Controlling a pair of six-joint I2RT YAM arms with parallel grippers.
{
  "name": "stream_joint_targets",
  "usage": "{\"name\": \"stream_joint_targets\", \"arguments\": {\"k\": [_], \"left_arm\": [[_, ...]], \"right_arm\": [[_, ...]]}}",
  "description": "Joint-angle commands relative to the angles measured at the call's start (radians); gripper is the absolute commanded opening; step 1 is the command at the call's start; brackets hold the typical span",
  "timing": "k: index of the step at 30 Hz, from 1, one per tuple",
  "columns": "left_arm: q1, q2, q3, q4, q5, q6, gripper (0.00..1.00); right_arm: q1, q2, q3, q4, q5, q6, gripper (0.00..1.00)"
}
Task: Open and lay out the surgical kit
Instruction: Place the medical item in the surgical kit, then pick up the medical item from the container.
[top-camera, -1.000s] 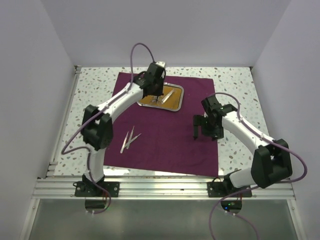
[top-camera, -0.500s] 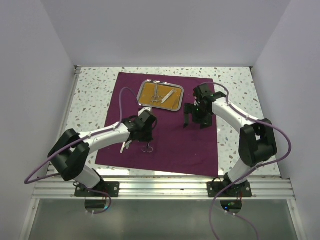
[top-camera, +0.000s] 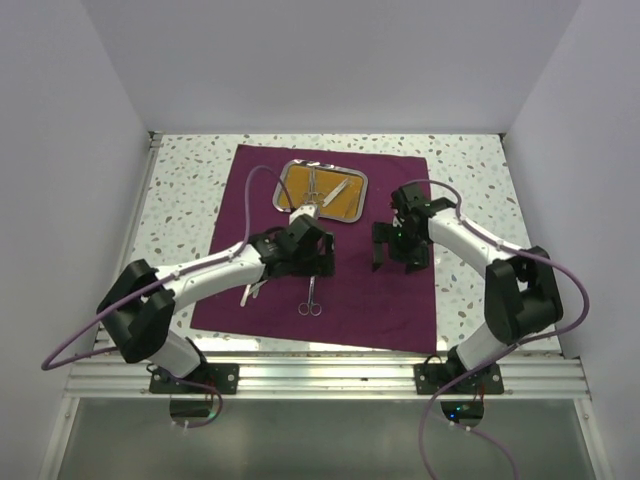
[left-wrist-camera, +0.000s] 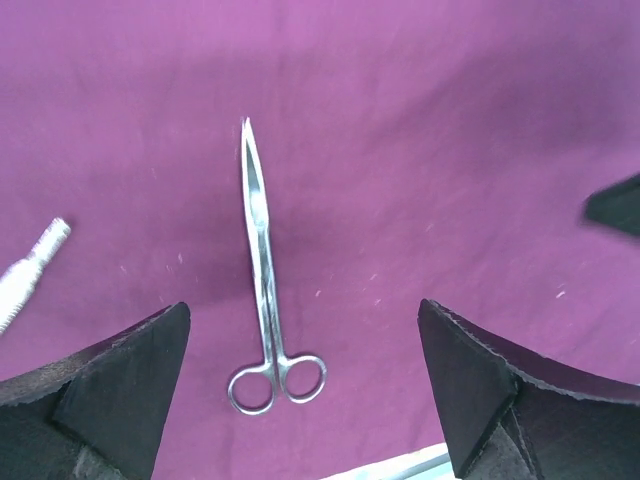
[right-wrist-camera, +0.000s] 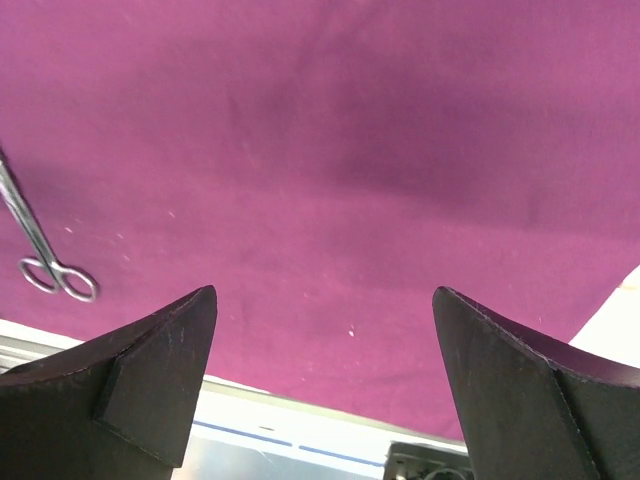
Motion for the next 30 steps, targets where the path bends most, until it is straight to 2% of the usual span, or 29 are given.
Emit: {"name": "stream_joint_targets", "arguments": {"k": [1, 4, 6, 10, 15, 21, 26, 30], "left_arm": [[0.004, -0.002, 0.159, -0.073, -0.108, 0.078, 0.99], [0.064, 0.062, 0.306, -0.127, -0.112, 0.193, 0.99], [0.156, 0.115, 0.415, -0.144, -0.089, 0.266, 0.99], [0.306, 0.315, 0.613, -0.155, -0.043, 0.401, 0.93], [0.400, 0.588, 0.903, -0.181, 0.005, 0.495, 0.86], [0.441, 0.840, 1.200, -0.228, 0.072, 0.511, 0.77], [0.447, 0.909, 1.291, -0.198, 0.136, 0.504, 0.77], [0.447, 0.948, 1.298, -0.186, 0.154, 0.491, 0.74]], "right_arm": [[0.001, -0.070, -0.025, 0.017, 0.015, 0.005, 0.93], [0.001, -0.099, -0.036, 0.014, 0.035, 0.008, 0.93], [0.001, -0.122, -0.038, 0.008, 0.044, 0.009, 0.93], [-0.001, -0.170, -0.042, -0.017, 0.069, 0.021, 0.93], [-0.001, -0.236, -0.064, -0.059, 0.095, 0.035, 0.93], [-0.001, -0.297, -0.099, -0.104, 0.121, 0.063, 0.94], [0.001, -0.317, -0.133, -0.119, 0.144, 0.097, 0.94], [-0.001, -0.297, -0.125, -0.118, 0.152, 0.107, 0.94]]}}
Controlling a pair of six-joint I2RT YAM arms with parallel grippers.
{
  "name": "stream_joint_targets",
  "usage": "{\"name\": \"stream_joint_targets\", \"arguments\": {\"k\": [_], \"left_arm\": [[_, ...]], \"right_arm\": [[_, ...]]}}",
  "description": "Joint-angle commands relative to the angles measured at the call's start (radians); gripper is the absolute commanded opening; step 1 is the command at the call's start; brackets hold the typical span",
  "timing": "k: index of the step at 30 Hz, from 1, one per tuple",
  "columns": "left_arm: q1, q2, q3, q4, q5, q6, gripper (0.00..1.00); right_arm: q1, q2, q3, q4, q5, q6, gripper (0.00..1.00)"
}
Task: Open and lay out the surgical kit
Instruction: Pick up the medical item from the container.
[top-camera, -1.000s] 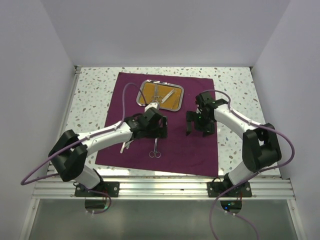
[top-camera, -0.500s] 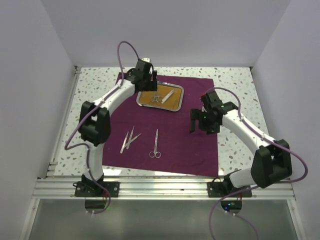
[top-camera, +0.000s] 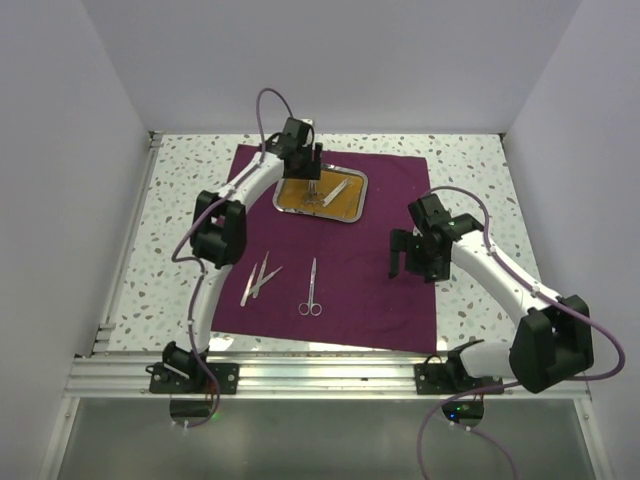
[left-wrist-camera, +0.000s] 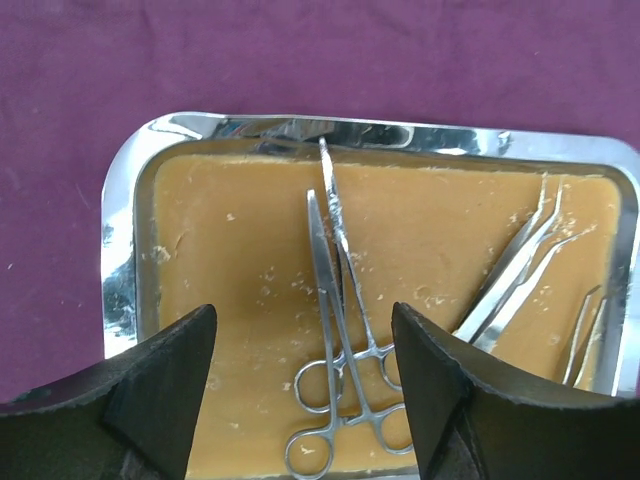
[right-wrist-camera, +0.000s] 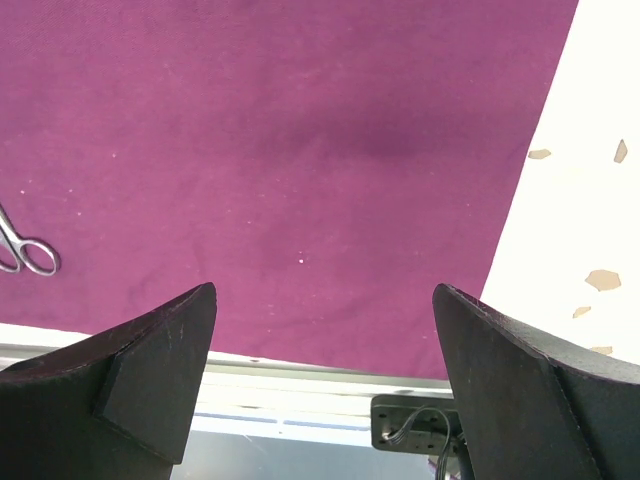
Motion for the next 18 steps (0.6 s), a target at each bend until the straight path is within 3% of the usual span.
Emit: {"name": "stream_joint_targets", "arguments": {"k": [1, 5, 15, 18], "left_arm": [[0.008, 0.021, 0.061, 0.014, 0.025, 0.011, 0.73], [0.008, 0.042, 0.055, 0.004, 0.004, 0.010, 0.63], [-0.011, 0.101, 0.064, 0.000, -0.058, 0.026, 0.59], [-0.032, 0.113, 0.063, 0.002, -0.082, 0.037, 0.52]], "right_arm": [[-0.001, 0.003, 0.019, -0.018, 0.021, 0.025, 0.94], [-0.001, 0.044, 0.068, -0.027, 0.037, 0.013, 0.94], [0.001, 0.093, 0.116, -0.032, 0.037, -0.015, 0.94], [-0.001, 0.081, 0.093, -0.032, 0.042, -0.026, 0.94]]}}
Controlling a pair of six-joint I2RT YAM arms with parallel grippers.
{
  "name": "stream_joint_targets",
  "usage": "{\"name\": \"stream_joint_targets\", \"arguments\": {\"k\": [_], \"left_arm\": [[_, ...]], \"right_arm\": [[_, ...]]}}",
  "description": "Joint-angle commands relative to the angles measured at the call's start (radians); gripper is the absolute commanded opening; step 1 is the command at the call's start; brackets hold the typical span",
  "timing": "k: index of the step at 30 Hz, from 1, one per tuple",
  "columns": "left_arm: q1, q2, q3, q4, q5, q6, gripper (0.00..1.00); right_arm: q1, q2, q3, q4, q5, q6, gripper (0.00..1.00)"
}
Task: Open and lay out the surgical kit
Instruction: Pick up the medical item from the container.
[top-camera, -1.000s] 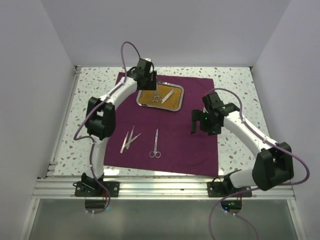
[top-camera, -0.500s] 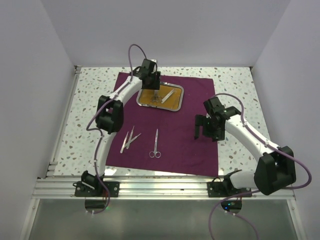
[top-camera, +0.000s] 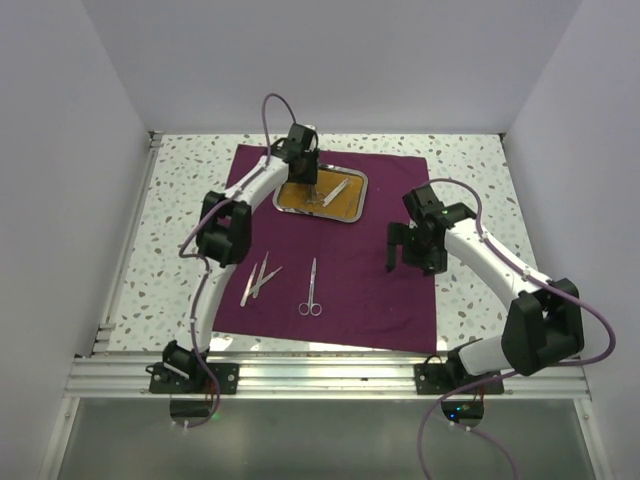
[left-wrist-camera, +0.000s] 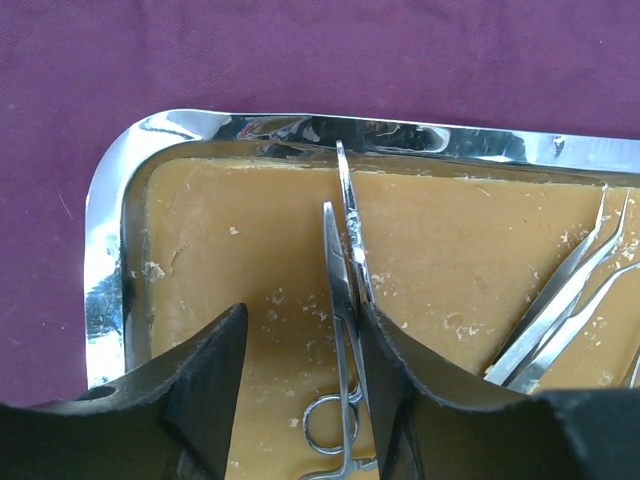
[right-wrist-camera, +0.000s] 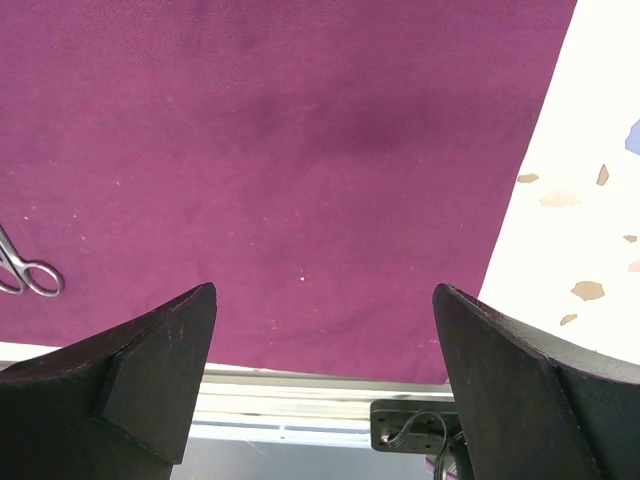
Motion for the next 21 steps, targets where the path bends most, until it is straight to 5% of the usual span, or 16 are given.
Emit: {"name": "stream_joint_targets", "arguments": {"k": [1, 7, 16, 21], "left_arm": [[-0.030, 0.047, 0.024, -0.006, -0.050, 0.042, 0.50], [-0.090, 0.063, -0.008, -0.010, -0.078, 0.062, 0.38], [-0.101, 0.039, -0.065, -0.032, -0.115, 0.039, 0.00], [-0.101, -0.012, -0.059, -0.041, -0.151, 0.038, 0.00]], "right_arm": [[0.001, -0.021, 0.003, -0.010, 0.016, -0.021, 0.94], [0.001, -0.052, -0.029, -0.014, 0.027, -0.042, 0.94], [-0.002, -0.076, -0.049, -0.016, 0.033, -0.087, 0.95], [-0.004, -0.084, -0.058, -0.005, 0.021, -0.107, 0.95]]}}
